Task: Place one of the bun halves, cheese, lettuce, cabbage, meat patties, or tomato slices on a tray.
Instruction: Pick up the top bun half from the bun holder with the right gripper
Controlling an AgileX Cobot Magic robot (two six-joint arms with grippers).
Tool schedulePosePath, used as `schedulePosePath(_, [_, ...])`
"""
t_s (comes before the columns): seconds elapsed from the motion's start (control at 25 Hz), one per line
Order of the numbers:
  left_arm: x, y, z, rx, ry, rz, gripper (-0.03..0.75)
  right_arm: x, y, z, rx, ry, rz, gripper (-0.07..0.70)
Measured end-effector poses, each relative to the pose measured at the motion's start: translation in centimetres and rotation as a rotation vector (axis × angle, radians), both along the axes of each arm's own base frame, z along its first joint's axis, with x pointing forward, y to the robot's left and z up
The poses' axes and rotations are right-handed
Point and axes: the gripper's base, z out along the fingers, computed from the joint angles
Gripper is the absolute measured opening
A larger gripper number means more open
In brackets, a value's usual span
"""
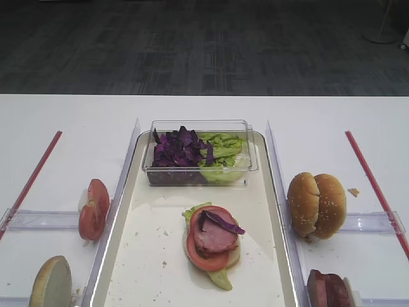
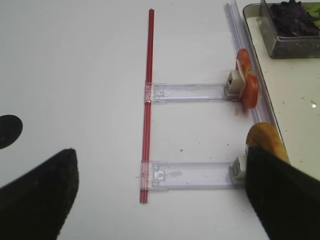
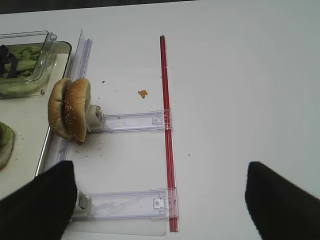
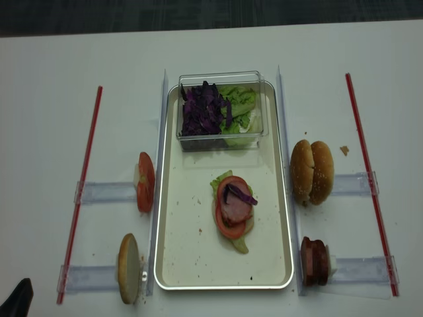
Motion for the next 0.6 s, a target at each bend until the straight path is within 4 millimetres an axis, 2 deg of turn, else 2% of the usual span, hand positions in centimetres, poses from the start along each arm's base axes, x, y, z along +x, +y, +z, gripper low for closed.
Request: schedulePosePath(0.6, [0.0,0.0,0.0,0.0,0.0,0.0,0.618,0.0,0.0,0.0,0.003,0.0,-0.002,0.692])
